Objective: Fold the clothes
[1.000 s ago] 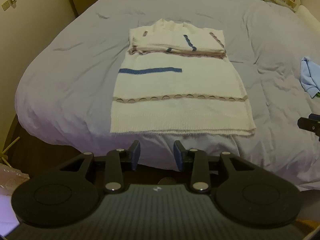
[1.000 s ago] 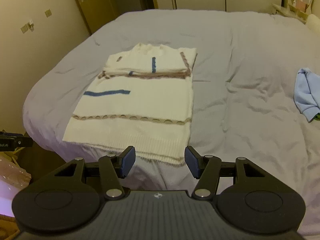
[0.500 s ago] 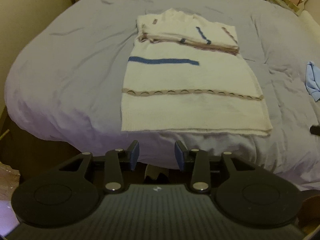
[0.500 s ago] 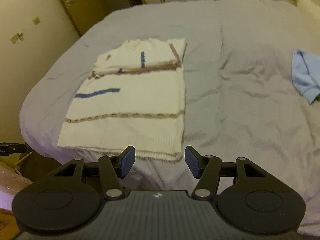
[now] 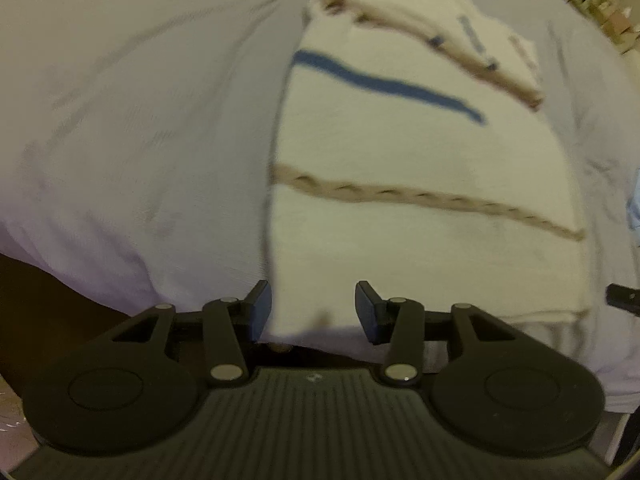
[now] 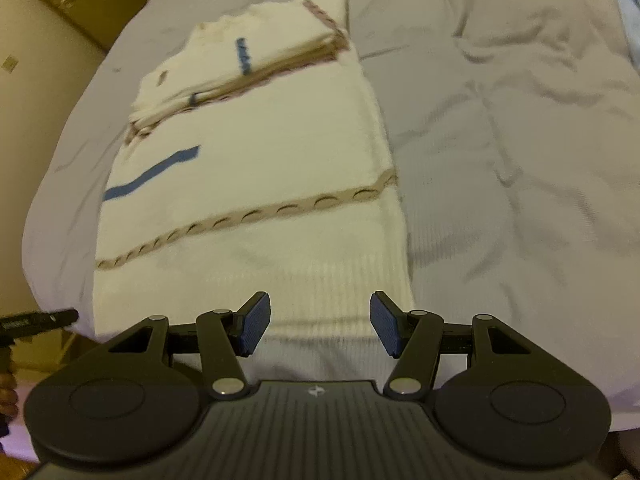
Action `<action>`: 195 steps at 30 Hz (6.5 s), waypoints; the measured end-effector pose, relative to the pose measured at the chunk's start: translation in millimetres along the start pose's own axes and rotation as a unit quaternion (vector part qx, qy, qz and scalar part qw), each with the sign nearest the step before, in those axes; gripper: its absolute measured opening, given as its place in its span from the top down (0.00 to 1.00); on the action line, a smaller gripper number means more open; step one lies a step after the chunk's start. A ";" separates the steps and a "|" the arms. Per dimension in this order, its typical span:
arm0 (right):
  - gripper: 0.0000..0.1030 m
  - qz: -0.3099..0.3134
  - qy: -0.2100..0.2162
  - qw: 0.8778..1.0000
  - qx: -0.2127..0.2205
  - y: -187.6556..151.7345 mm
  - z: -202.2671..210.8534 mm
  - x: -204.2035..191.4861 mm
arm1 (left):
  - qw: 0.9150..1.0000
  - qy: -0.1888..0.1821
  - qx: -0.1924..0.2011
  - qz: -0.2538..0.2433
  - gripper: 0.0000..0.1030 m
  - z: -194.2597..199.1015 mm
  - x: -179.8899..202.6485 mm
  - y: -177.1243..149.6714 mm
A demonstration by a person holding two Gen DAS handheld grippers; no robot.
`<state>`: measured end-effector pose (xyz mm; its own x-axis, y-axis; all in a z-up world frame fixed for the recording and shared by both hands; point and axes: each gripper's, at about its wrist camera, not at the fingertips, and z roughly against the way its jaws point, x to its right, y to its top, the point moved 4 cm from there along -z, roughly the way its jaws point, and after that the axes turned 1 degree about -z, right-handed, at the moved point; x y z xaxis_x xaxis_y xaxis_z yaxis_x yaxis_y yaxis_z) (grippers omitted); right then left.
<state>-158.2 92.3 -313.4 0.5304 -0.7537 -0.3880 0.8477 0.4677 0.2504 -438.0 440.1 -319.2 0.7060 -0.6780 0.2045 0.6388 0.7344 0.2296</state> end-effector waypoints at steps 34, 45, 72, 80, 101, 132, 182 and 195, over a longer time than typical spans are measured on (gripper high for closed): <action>0.93 -0.055 0.169 0.984 -0.005 -7.7 -2.6 49.8 | 0.986 -0.075 0.137 0.061 0.95 62.8 -12.5 3.2; 0.93 -0.080 0.208 0.974 -0.049 -76.8 32.3 50.5 | 0.984 -0.054 0.129 0.111 0.95 92.6 -33.2 -77.1; 0.50 -0.255 0.175 0.940 0.145 180.8 -12.2 66.5 | 0.991 -0.096 0.069 0.066 0.82 -31.1 -3.8 288.4; 0.48 -0.219 0.150 0.951 0.160 196.1 -72.0 98.9 | 0.986 -0.108 0.123 0.011 0.65 -44.7 -17.7 262.1; 0.48 -0.097 0.154 0.955 0.233 131.1 -51.5 88.8 | 0.944 -0.137 0.210 -0.213 0.58 -15.5 -2.1 222.3; 0.89 0.144 0.021 0.942 0.303 240.7 -33.4 -5.8 | 0.912 -0.095 0.325 -0.234 0.94 -23.1 13.8 291.9; 0.85 -0.302 0.157 0.897 0.282 62.0 -107.8 38.6 | 0.953 -0.192 0.189 0.140 0.82 -87.5 -73.7 164.7; 0.91 -0.325 0.193 0.870 0.317 -41.1 -41.8 27.3 | 0.957 -0.187 0.219 0.040 0.86 -15.9 -106.3 89.7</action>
<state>-178.2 71.8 -371.4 0.0076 -0.4958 -0.8684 0.8599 -0.4400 0.2588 -450.9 578.5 -335.4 0.5368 -0.6440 0.5451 0.3391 0.7563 0.5595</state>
